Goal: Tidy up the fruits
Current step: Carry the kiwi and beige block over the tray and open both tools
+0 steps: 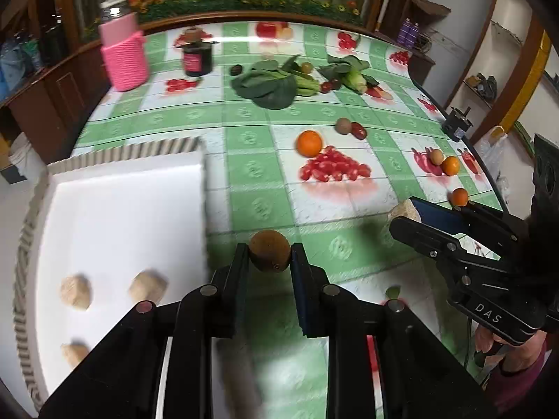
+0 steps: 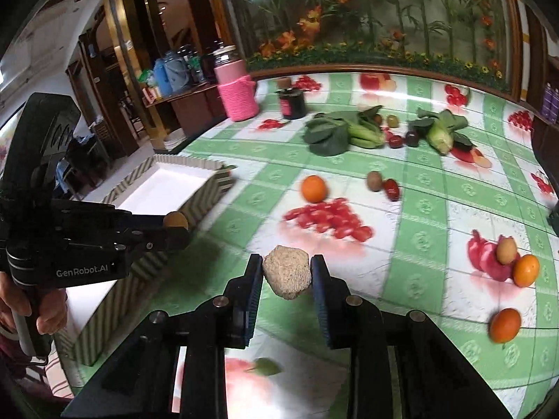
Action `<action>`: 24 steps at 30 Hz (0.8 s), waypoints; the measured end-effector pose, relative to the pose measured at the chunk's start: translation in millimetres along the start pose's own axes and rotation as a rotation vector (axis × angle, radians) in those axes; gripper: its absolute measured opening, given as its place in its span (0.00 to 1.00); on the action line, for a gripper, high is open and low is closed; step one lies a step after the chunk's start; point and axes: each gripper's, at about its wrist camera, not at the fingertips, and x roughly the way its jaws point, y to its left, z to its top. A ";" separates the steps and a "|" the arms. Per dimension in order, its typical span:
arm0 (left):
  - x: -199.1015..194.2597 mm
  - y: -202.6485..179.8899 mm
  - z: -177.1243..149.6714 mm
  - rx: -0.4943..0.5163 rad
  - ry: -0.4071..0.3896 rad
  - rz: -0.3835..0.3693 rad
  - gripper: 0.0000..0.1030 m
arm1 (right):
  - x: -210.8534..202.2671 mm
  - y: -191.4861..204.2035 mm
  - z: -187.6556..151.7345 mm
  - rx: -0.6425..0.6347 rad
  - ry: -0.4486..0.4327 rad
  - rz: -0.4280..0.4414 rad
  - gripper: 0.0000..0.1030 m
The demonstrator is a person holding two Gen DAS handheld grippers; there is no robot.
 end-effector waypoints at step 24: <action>-68.0 93.4 -84.6 -0.135 -0.032 0.153 0.20 | 22.7 129.5 10.3 -0.190 0.034 0.156 0.28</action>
